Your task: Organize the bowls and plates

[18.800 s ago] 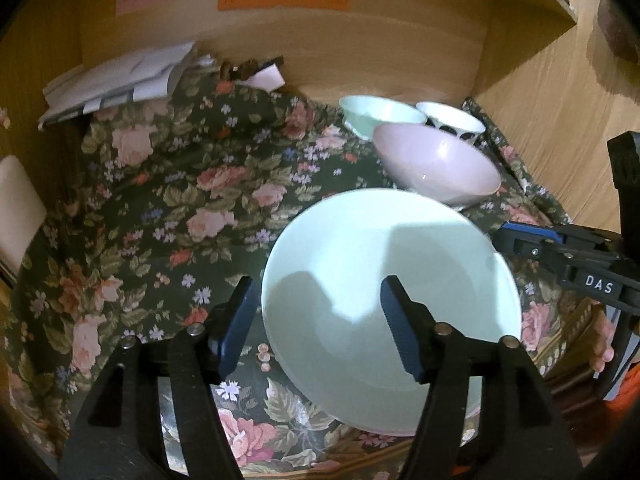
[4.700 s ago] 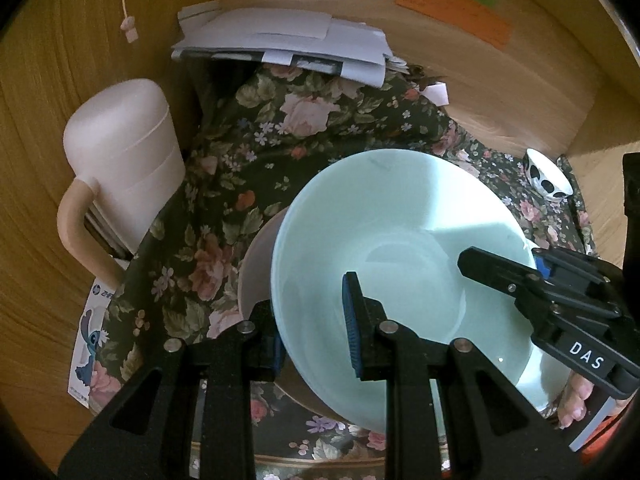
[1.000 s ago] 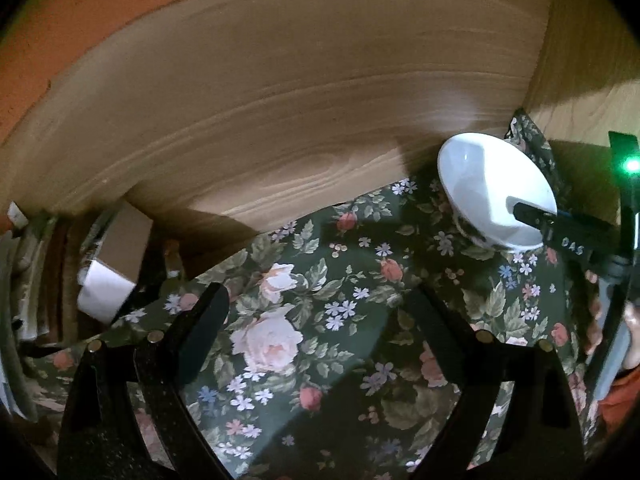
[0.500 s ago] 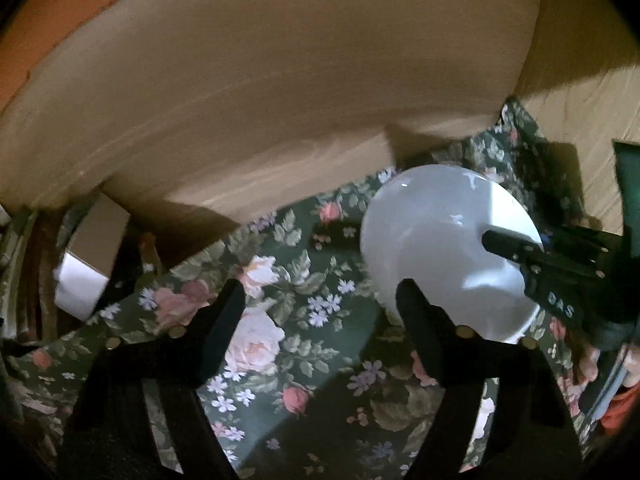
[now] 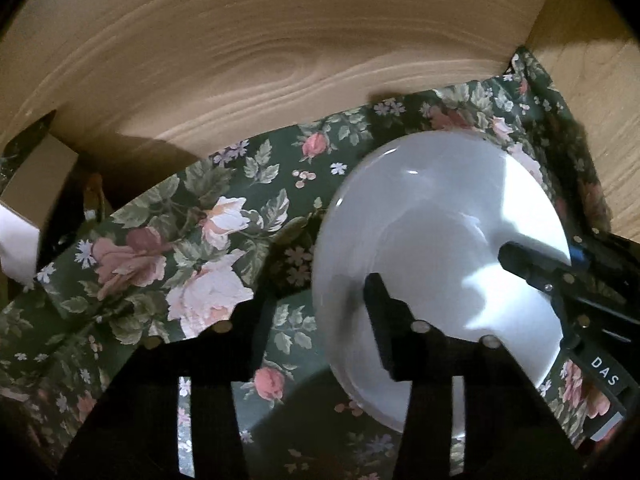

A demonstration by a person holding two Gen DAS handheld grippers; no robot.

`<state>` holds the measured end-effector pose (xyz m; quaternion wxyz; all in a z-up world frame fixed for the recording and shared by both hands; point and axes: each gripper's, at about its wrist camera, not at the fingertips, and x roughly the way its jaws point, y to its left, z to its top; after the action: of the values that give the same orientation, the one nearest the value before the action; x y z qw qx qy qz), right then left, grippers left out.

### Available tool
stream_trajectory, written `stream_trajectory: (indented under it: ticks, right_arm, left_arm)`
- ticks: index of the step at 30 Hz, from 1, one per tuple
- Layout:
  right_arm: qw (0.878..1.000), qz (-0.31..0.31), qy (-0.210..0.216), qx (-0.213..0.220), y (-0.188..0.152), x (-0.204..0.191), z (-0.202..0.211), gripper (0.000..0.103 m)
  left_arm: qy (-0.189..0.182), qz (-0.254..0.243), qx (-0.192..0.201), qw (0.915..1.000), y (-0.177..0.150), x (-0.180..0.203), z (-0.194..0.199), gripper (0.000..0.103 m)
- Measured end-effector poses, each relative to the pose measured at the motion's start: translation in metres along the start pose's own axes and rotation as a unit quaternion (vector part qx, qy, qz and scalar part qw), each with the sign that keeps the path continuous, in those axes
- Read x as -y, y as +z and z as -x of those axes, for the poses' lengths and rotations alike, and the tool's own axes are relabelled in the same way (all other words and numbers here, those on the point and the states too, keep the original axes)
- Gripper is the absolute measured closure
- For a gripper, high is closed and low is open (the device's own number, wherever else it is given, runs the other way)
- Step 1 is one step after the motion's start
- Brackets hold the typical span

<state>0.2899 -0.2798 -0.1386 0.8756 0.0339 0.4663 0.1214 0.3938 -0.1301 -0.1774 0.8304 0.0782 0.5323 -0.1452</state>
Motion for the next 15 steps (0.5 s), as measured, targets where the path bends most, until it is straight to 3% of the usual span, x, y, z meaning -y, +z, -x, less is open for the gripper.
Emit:
stream_trajectory:
  ticks: [3, 6, 7, 9, 15]
  right_arm:
    - [1.0, -0.01, -0.002, -0.005, 0.01, 0.015, -0.011, 0.074]
    - [1.0, -0.025, 0.013, -0.008, 0.007, 0.019, -0.017, 0.074]
    - [0.999, -0.028, 0.021, -0.011, 0.007, 0.018, -0.021, 0.075]
    - [0.999, -0.03, 0.034, -0.012, 0.007, 0.016, -0.024, 0.085]
    - [0.999, -0.028, 0.02, -0.003, 0.008, 0.008, -0.02, 0.087]
  left_arm:
    - [-0.003, -0.011, 0.002, 0.9999, -0.001, 0.005, 0.002, 0.072]
    - [-0.005, -0.02, 0.006, 0.9998, -0.002, 0.009, 0.003, 0.08]
    - [-0.004, -0.021, 0.006, 0.9997, -0.002, 0.011, 0.002, 0.08]
    - [-0.002, -0.023, 0.01, 0.9997, -0.002, 0.013, 0.002, 0.08]
    - [0.005, -0.03, 0.013, 0.9994, -0.003, 0.017, 0.005, 0.081]
